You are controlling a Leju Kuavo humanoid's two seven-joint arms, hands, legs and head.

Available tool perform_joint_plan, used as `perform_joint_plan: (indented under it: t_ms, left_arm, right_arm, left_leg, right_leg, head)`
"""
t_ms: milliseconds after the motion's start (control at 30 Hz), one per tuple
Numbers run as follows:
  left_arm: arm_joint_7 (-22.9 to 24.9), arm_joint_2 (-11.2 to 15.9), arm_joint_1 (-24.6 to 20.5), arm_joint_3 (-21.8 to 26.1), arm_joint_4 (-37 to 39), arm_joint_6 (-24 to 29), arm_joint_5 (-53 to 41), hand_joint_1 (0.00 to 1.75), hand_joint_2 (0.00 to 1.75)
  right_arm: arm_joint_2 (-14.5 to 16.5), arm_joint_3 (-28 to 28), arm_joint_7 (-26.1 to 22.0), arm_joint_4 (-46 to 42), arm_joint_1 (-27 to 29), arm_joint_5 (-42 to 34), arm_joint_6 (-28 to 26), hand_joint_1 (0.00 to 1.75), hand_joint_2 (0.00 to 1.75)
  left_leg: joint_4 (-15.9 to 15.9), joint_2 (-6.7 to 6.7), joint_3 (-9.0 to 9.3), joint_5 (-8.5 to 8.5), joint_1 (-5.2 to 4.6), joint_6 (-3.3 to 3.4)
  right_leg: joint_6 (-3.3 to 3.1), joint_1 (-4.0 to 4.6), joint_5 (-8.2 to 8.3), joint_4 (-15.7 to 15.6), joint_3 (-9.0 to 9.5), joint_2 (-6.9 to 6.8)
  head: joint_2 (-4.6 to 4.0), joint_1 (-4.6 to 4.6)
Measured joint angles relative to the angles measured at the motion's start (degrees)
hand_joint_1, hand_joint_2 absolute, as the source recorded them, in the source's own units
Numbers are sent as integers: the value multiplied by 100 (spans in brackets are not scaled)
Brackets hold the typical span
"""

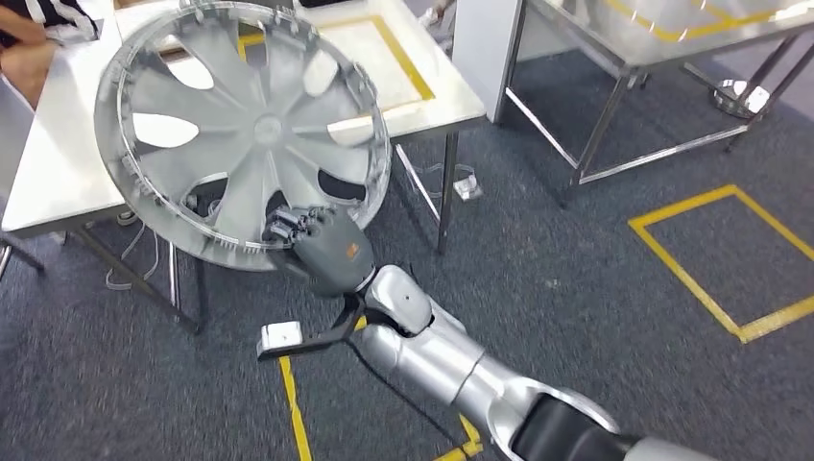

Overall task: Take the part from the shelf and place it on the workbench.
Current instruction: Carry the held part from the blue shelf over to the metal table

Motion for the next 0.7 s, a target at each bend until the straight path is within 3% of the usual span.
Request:
perform_joint_plan:
  t_ms: [67, 133, 167, 200, 267, 300, 333, 400, 433, 500, 600, 633, 667, 700]
  left_arm:
    - [-7, -4, -1, 0, 3, -6, 0, 0, 175]
    - [-15, -4, 11, 0, 5, -6, 0, 0, 175]
    - [-19, -3, 15, 0, 5, -6, 1, 0, 175]
    - [-22, -3, 17, 0, 5, -6, 0, 0, 175]
    - [-23, -2, 22, 0, 7, -6, -6, 0, 175]
    - [-22, -3, 23, 0, 7, -8, -15, 0, 175]
    - [-21, -4, 25, 0, 8, -9, -28, 0, 175]
    - [-15, -9, 18, 0, 8, -11, -61, 0, 175]
    - [-11, -13, 15, 0, 7, -11, -79, 0, 175]
    - [-9, -16, 1, 0, 6, -15, -103, 0, 175]
    - [-19, -17, -4, -1, 6, -29, -113, 0, 175]
    - [-20, -18, 3, -1, 7, -34, -114, 0, 175]
    - [-19, -19, 10, 0, 7, -38, -115, 0, 175]
    - [-16, -20, 14, 0, 8, -41, -116, 0, 175]
  right_arm:
    - [-3, -21, 2, -1, 23, 4, -1, 175, 175]
    - [-10, -26, -7, -3, 62, 10, -1, 175, 175]
    - [-16, -27, -9, -4, 79, 13, 1, 175, 175]
    - [-22, -28, -10, -5, 89, 15, 1, 175, 175]
    - [-34, -32, -8, -9, 98, 21, -1, 175, 175]
    - [-41, -34, -8, -16, 101, 26, -6, 175, 175]
    - [-49, -38, -10, -28, 108, 32, -11, 175, 175]
    - [-66, -45, -10, -70, 126, 42, -18, 175, 175]
    - [-73, -50, -9, -95, 142, 43, -17, 175, 175]
    - [-95, -65, 0, -141, 174, 41, -14, 175, 175]
    - [-148, -97, 10, -185, 272, 54, -25, 175, 175]
    - [-168, -110, 13, -191, 315, 62, -31, 175, 175]
    - [-184, -122, 16, -192, 352, 68, -35, 175, 175]
    - [-198, -133, 23, -192, 381, 72, -37, 175, 175]
  left_leg:
    - [644, 16, -450, -242, 6, -39]
    - [889, 19, -740, -455, 8, -43]
    - [757, 19, -761, -399, 8, -26]
    - [474, 20, -708, -213, 7, -4]
    - [-257, 27, -531, 370, -2, 52]
    - [-501, 29, -459, 564, -11, 80]
    - [-635, 30, -421, 672, -19, 111]
    - [-662, 22, -354, 652, -18, 183]
    - [-672, 18, -312, 641, -9, 225]
    - [-686, 11, -215, 583, 2, 298]
    - [-688, 1, -106, 451, -12, 349]
    - [-687, -5, -53, 399, -16, 352]
    - [-686, -10, 9, 347, -21, 350]
    - [-685, -16, 78, 294, -27, 346]
  right_leg:
    - [-33, 2, -93, -6, 107, 3]
    - [-34, 4, -201, -5, 239, 22]
    - [-27, 4, -262, -5, 320, 32]
    - [-15, 4, -326, -5, 408, 38]
    - [24, 14, -458, 6, 544, 44]
    - [55, 23, -518, 8, 585, 49]
    - [92, 32, -558, 14, 620, 55]
    - [163, 47, -575, 52, 644, 61]
    - [190, 45, -551, 156, 612, 52]
    - [238, 40, -560, 616, 338, 28]
    - [296, 32, -942, 1509, -348, 13]
    - [297, 32, -1041, 1608, -499, 13]
    - [286, 33, -1025, 1528, -556, 13]
    - [265, 36, -874, 1281, -526, 12]
  head:
    - [0, -6]
    - [0, -7]
    - [0, -8]
    - [0, -8]
    - [0, -19]
    - [0, -25]
    - [0, -31]
    - [0, -31]
    - [0, -28]
    - [0, -16]
    - [0, -7]
    - [0, -7]
    - [0, -7]
    - [0, -7]
